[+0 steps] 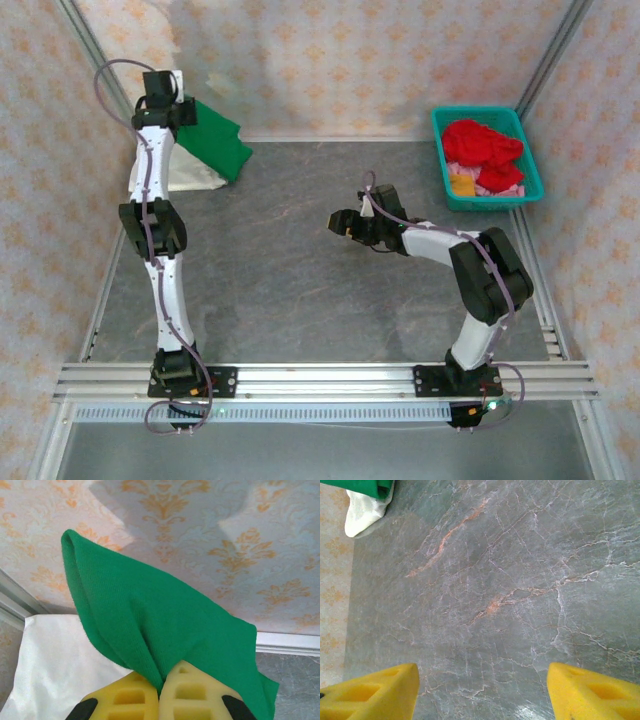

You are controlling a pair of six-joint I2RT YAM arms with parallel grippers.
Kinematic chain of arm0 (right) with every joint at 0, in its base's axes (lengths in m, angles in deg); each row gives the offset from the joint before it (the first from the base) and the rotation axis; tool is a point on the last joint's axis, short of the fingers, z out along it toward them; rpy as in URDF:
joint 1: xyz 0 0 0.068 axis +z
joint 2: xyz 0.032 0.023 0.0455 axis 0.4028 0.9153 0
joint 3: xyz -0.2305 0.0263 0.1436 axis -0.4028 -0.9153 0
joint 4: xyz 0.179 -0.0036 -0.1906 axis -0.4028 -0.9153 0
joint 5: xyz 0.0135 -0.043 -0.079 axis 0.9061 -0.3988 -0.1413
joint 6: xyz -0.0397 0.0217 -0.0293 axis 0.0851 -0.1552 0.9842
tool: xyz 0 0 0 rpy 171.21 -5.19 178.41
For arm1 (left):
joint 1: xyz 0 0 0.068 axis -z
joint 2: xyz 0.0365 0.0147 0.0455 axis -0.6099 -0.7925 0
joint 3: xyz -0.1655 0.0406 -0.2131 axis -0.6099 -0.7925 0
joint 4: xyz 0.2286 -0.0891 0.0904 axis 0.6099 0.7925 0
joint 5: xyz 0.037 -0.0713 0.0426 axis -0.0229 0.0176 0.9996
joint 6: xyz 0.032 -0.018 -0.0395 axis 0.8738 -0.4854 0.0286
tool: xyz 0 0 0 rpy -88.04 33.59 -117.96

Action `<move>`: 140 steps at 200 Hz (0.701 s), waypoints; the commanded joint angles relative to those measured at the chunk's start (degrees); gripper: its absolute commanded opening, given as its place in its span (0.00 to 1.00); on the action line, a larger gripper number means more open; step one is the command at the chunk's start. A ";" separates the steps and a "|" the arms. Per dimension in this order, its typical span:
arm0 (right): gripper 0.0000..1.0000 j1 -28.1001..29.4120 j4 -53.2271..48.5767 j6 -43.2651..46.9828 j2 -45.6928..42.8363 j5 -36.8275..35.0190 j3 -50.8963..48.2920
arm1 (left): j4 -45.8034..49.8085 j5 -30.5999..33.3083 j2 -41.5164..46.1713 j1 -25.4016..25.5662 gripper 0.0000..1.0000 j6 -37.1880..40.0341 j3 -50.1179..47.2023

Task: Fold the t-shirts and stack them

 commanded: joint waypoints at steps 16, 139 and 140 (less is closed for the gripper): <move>0.68 -0.27 -2.99 0.70 -0.02 -0.33 2.30 | -4.01 0.69 -3.31 -3.97 0.00 -0.90 2.47; 0.68 -0.22 -2.53 0.40 -0.07 0.03 1.87 | -2.20 26.26 -5.57 -9.28 0.71 -9.25 4.20; 0.68 -0.25 -2.51 0.45 -0.07 0.03 1.87 | -2.10 26.09 -5.35 -9.28 0.72 -9.43 4.15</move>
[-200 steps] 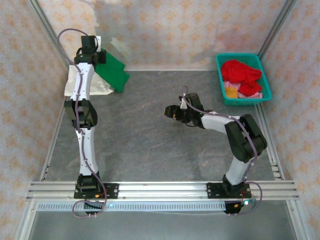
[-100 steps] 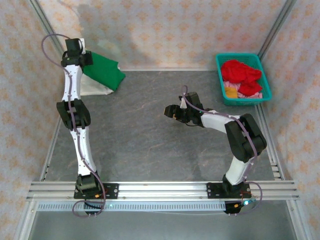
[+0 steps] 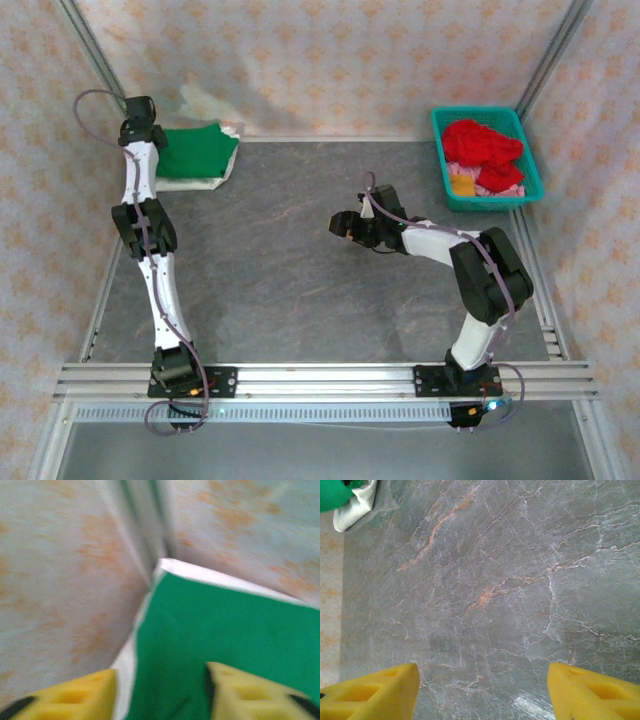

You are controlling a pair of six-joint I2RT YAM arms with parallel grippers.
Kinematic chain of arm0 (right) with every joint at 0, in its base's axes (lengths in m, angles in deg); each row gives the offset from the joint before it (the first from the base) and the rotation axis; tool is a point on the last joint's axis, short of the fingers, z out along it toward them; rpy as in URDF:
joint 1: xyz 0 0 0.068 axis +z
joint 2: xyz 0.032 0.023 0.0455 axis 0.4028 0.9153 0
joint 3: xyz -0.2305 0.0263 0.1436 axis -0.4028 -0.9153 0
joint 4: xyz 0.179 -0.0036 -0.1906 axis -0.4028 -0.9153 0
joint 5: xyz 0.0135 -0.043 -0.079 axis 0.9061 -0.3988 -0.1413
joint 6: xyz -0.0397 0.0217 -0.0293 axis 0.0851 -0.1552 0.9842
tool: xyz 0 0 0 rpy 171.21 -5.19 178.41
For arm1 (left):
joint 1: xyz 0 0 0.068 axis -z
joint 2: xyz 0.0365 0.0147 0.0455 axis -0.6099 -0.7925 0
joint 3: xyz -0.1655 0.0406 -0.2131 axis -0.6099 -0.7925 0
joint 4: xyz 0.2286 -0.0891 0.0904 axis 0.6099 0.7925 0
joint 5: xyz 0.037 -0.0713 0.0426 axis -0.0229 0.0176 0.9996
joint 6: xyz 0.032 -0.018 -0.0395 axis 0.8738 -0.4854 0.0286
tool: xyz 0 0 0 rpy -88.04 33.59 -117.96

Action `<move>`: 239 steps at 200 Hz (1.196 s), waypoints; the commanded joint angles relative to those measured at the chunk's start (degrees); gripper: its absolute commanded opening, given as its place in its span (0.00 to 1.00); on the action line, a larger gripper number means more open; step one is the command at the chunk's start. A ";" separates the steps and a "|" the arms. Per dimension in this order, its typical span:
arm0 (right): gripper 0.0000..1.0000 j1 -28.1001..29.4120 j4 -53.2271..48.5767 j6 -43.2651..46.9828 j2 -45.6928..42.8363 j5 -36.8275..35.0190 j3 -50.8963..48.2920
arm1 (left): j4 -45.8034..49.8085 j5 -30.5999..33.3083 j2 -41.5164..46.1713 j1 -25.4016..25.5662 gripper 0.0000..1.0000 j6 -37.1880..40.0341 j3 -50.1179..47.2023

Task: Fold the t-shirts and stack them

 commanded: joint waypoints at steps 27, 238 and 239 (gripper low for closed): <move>0.68 -0.26 -0.96 2.06 -0.66 -1.09 2.06 | 1.77 2.64 11.79 -1.66 0.79 -12.96 -3.42; 1.00 -2.40 22.32 32.87 -47.05 -75.53 -39.32 | -57.14 24.92 92.71 33.77 1.00 -2.37 -132.84; 1.00 -2.57 22.48 33.06 -47.07 -75.41 -39.44 | -57.26 24.95 92.46 33.80 1.00 -2.18 -132.85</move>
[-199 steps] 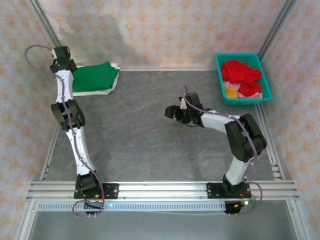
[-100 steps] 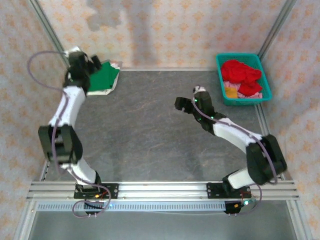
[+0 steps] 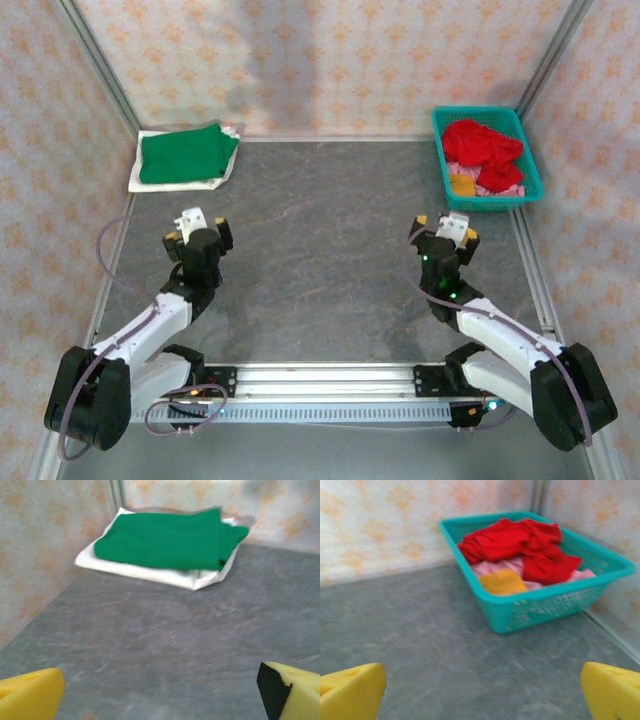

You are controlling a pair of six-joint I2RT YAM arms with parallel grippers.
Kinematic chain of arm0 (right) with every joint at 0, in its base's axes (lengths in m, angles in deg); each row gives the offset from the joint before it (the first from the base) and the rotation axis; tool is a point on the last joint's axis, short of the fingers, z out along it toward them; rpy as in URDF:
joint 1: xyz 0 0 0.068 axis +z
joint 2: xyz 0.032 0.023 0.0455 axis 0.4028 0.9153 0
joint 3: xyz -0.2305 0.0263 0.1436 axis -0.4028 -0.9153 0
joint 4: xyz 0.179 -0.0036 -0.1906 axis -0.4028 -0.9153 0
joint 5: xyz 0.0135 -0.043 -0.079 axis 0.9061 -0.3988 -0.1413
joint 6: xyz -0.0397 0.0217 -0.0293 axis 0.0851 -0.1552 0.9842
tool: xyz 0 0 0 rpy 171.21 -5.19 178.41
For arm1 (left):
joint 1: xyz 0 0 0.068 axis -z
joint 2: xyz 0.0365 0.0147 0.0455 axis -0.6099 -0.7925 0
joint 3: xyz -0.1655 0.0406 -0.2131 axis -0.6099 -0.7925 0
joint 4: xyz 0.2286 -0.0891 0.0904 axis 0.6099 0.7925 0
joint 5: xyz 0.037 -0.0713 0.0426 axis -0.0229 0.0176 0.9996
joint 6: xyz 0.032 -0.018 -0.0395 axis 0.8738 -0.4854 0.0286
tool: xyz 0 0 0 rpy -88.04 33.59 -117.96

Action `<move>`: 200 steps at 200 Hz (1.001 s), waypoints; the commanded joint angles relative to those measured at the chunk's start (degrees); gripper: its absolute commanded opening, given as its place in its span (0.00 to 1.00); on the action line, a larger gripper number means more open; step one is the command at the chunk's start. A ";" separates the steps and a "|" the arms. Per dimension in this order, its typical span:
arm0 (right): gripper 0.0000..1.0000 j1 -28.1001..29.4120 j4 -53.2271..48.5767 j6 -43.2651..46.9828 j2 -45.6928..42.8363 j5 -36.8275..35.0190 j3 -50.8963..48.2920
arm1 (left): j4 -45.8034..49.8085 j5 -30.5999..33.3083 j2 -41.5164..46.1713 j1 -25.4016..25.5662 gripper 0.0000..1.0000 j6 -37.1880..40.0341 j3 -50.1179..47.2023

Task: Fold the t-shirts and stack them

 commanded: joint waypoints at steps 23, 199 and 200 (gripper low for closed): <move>0.99 -7.68 2.71 3.70 -0.63 2.06 -3.65 | -12.08 -0.92 -8.14 -3.98 1.00 9.07 -2.46; 1.00 -22.55 24.02 2.78 32.61 30.88 4.04 | -26.08 -22.75 -26.74 -11.70 1.00 7.97 2.31; 1.00 -22.90 23.59 2.53 32.68 31.53 4.33 | -26.20 -22.74 -26.78 -11.70 1.00 8.03 2.32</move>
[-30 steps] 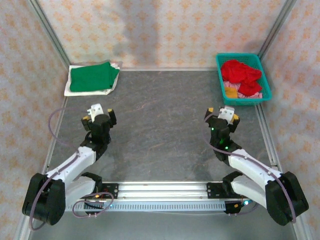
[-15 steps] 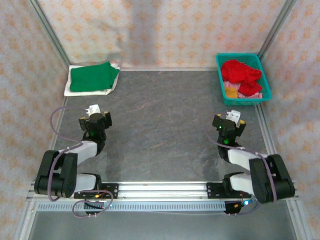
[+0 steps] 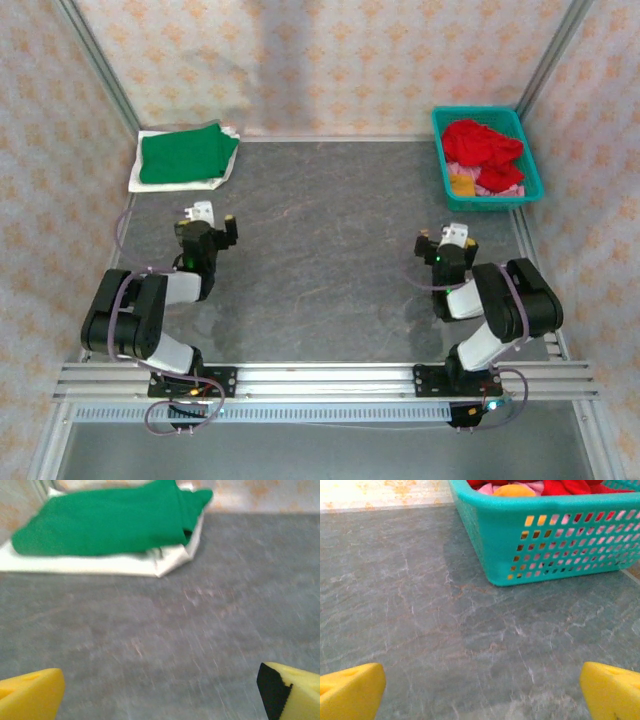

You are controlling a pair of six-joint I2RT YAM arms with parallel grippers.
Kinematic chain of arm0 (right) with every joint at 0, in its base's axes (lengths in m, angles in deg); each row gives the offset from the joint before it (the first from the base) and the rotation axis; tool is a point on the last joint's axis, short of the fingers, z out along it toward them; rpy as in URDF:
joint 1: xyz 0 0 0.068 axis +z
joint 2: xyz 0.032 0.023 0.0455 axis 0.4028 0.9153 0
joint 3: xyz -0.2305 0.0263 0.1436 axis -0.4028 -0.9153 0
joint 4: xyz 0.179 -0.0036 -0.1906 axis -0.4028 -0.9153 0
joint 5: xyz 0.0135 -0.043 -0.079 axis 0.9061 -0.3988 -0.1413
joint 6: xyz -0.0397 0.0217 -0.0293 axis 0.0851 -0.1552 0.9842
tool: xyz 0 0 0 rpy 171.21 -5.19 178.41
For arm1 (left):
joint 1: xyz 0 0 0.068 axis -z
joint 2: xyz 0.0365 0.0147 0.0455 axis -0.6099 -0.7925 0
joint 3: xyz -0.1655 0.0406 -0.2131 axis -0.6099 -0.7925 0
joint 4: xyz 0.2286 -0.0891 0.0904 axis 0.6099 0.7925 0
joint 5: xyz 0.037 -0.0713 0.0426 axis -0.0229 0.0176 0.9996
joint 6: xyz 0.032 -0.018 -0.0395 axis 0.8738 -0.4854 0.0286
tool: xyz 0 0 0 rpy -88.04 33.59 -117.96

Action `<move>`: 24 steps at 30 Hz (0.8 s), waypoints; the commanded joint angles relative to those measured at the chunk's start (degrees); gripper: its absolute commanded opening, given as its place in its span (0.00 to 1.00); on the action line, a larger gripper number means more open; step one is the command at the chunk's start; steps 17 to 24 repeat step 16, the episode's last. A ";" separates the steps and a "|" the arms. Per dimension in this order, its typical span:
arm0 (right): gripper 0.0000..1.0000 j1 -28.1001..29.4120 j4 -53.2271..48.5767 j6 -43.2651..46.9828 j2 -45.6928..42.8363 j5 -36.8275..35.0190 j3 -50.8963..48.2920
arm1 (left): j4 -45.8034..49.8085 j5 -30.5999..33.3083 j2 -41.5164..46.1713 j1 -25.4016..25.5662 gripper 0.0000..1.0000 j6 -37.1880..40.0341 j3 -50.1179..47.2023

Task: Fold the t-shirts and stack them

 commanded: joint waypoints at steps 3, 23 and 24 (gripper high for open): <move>0.99 -7.64 -14.17 -5.31 -2.22 12.50 9.40 | 2.87 0.47 -0.11 0.53 1.00 -0.44 0.92; 0.99 -6.44 -12.90 -4.03 -1.84 11.37 9.00 | 2.66 0.20 -0.11 0.53 1.00 -0.27 0.75; 0.99 -6.44 -12.90 -4.03 -1.84 11.37 9.00 | 2.66 0.20 -0.11 0.53 1.00 -0.27 0.75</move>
